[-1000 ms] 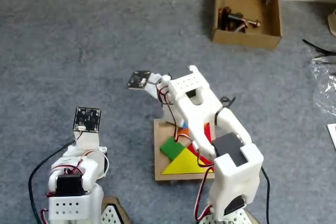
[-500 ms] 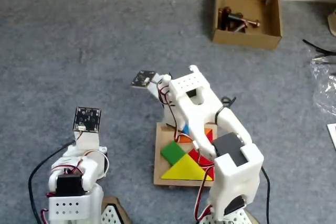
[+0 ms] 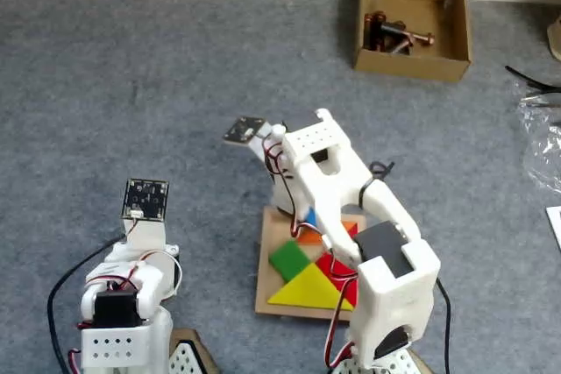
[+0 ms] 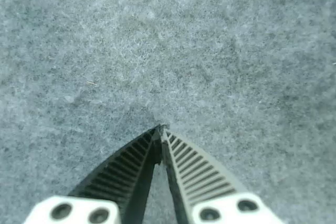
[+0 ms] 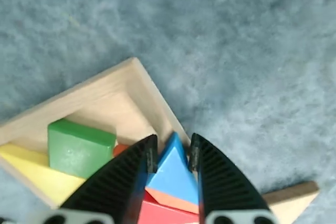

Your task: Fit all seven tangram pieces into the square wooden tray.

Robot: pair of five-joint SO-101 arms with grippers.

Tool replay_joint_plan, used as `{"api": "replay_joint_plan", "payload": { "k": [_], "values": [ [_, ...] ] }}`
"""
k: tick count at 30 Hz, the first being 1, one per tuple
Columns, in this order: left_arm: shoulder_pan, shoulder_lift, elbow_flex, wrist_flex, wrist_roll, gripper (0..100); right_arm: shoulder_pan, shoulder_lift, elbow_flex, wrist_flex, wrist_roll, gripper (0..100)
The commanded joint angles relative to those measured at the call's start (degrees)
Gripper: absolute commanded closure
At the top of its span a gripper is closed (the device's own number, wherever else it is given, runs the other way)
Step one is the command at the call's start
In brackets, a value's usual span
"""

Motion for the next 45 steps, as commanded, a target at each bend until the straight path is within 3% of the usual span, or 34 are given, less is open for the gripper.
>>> {"api": "replay_joint_plan", "payload": {
  "k": [1,14,22,36,45],
  "values": [
    [-0.6,0.1,1.2,0.3,0.3,99,0.6,-1.0,-3.1,4.0,-0.5,90.7],
    [-0.6,0.1,1.2,0.3,0.3,99,0.7,-1.0,-7.0,6.5,-4.0,90.7],
    [-0.6,0.1,1.2,0.3,0.3,99,6.4,-1.0,-10.1,6.9,-4.0,90.8],
    [-0.6,0.1,1.2,0.3,0.3,99,8.8,-0.8,-9.6,2.9,-3.8,90.8],
    [-0.6,0.1,1.2,0.3,0.3,99,8.8,-0.7,-6.9,2.9,-3.8,99.2]
  ]
}}
